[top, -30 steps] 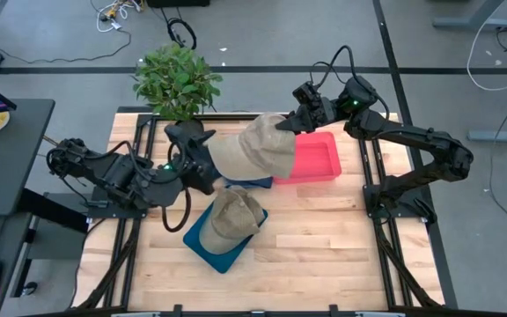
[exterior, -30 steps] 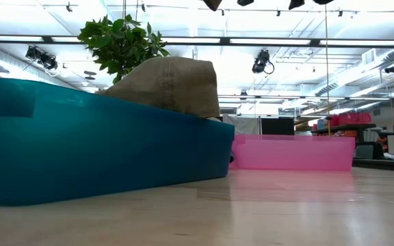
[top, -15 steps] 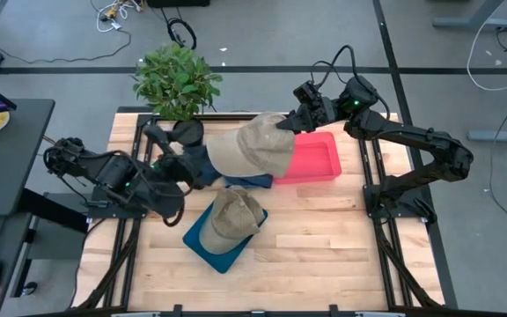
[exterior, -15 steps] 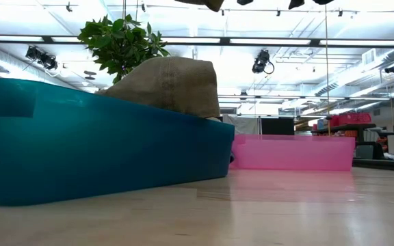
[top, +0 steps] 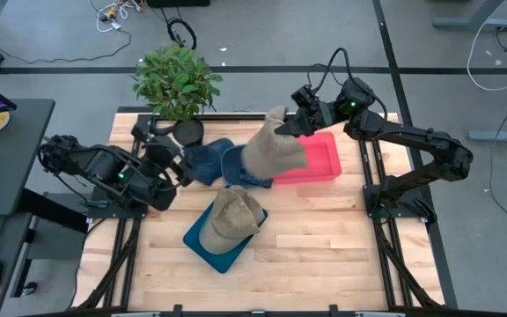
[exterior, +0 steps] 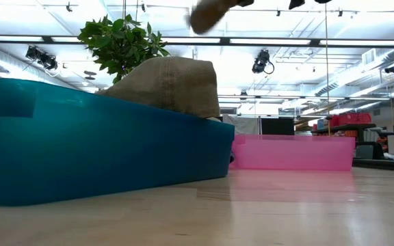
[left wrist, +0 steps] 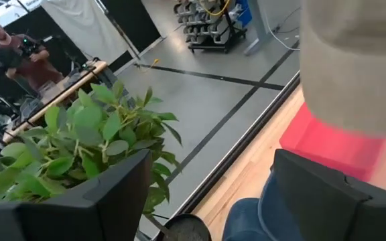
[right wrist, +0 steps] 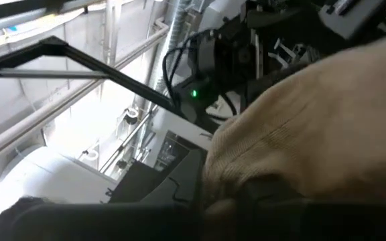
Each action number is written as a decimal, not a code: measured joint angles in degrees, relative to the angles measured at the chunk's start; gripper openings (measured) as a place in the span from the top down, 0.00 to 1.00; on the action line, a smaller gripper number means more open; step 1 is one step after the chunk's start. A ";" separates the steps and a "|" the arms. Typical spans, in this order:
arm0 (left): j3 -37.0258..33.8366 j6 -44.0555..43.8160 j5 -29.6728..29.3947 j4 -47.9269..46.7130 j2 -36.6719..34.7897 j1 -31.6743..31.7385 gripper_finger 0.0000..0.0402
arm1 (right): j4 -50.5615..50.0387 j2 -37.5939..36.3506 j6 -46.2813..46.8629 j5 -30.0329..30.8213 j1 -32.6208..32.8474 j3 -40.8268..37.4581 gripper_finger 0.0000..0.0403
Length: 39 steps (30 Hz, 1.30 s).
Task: Pick & Place hat
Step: Put the brown cap into the blue bin
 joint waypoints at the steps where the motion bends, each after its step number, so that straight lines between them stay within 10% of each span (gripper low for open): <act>1: 0.00 -0.05 0.01 0.00 -0.19 0.29 0.21 | -0.29 0.07 -0.31 0.00 0.49 0.00 0.89; 20: 0.00 -1.61 2.16 3.81 -5.33 11.08 0.21 | -11.08 20.19 -17.20 -8.15 9.93 20.94 0.89; 39: -0.02 -1.71 2.77 8.51 -5.68 15.20 0.21 | -22.07 24.45 -28.84 -4.03 13.60 21.62 0.89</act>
